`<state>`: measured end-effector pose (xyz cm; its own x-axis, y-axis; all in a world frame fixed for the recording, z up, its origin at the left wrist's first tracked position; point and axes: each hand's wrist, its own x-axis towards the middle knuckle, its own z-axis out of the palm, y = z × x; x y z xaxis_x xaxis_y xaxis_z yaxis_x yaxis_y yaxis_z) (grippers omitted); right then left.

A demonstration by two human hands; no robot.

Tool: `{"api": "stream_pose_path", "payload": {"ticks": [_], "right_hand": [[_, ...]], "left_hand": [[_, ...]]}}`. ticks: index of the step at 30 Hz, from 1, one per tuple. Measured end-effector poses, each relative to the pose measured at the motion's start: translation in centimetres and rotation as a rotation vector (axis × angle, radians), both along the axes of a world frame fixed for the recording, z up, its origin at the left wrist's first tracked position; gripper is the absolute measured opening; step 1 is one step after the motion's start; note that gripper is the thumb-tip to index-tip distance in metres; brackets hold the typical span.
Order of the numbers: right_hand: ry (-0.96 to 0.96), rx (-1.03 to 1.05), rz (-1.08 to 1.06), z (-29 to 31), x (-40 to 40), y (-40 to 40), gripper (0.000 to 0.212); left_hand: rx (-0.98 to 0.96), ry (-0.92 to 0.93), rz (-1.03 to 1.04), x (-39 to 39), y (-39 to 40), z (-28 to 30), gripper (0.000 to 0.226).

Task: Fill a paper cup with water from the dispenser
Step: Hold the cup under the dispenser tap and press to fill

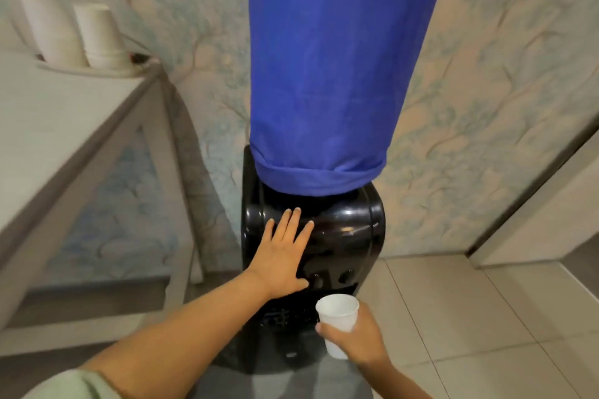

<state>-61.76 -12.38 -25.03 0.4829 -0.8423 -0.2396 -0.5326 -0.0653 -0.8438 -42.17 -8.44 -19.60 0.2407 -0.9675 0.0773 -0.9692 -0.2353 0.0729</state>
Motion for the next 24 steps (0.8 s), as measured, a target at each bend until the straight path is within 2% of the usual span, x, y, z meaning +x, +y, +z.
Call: {"api": "stream_pose_path", "payload": {"ticks": [3,10,17,24], "right_hand": [[0.045,0.039,-0.021,-4.6,-2.1,0.1,0.06],[0.023,0.163,0.052,-10.4,-0.5,-1.5,0.069],[0.005,0.149,0.054,-14.4,4.6,-4.5,0.074],[0.016,0.184,-0.041,-16.6,6.0,-5.7,0.061]], "left_hand": [[0.032,-0.089,0.039,-1.7,-1.0,-4.0,0.127],[-0.01,-0.14,0.21,-2.2,-3.8,-6.3,0.147],[-0.101,-0.198,0.242,-2.1,-4.6,-7.4,0.144],[-0.189,-0.271,0.244,-2.0,-4.9,-8.2,0.14]]}}
